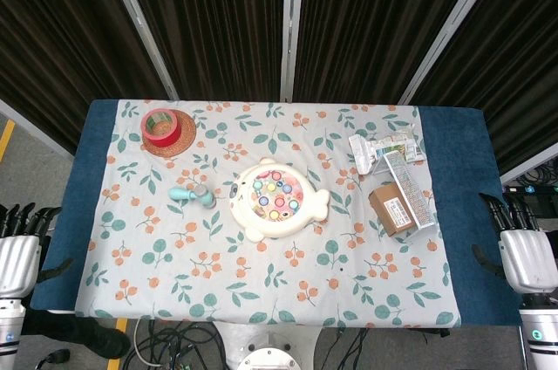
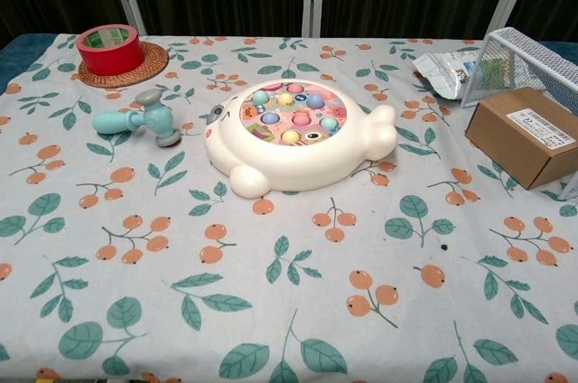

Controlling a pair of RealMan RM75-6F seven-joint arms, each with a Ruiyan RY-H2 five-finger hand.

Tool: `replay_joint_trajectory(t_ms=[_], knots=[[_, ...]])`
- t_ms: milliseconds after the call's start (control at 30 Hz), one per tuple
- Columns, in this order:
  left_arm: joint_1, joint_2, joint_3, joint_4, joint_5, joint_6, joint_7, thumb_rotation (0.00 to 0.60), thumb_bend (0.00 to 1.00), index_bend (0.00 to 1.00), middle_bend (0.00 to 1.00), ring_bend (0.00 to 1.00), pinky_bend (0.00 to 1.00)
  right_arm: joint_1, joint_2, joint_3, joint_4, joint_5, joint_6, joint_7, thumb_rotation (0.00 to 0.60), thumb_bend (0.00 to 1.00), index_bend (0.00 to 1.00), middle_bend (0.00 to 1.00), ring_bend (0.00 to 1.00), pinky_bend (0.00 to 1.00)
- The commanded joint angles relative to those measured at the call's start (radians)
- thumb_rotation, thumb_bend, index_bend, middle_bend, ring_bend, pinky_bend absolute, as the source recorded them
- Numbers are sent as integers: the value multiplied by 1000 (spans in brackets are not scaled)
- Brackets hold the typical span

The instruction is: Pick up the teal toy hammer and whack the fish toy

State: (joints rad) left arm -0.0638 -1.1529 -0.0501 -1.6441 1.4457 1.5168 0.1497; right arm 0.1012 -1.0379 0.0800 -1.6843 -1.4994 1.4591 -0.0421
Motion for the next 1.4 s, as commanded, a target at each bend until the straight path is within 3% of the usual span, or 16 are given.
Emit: replay_joint_trajectory(t_ms=[33,333,500,667,867,1067,1400], knots=[[-4,2,-1,-3,2,-4,3,600,102,181,188,69,20,-6,-1,-2,3,-1,9,2,600,208,41,125,0,0],[-55,9,-23,-11,40,-38,-1,600,155,192,188,69,20,-30,1,-2,7,-5,54,15,600,208,40,125,0,0],[-156,39,-60,-16,76,-141,-58,600,186,209,187,70,20,-33,-3,-7,15,-19,59,24,600,207,40,125,0,0],[-305,39,-112,30,62,-323,-173,600,186,222,203,71,30,-31,-2,-11,20,-32,58,34,600,208,40,125,0,0],[-482,-39,-152,178,-16,-577,-287,600,202,249,229,104,38,-35,4,-7,16,-29,66,29,600,208,41,125,0,0],[-609,-148,-148,339,-71,-774,-356,600,215,279,264,127,42,-36,11,-2,2,-10,61,14,600,207,40,125,0,0],[-677,-262,-113,449,-104,-868,-386,600,238,308,265,128,44,-24,14,2,-10,15,26,2,600,207,41,125,0,0]])
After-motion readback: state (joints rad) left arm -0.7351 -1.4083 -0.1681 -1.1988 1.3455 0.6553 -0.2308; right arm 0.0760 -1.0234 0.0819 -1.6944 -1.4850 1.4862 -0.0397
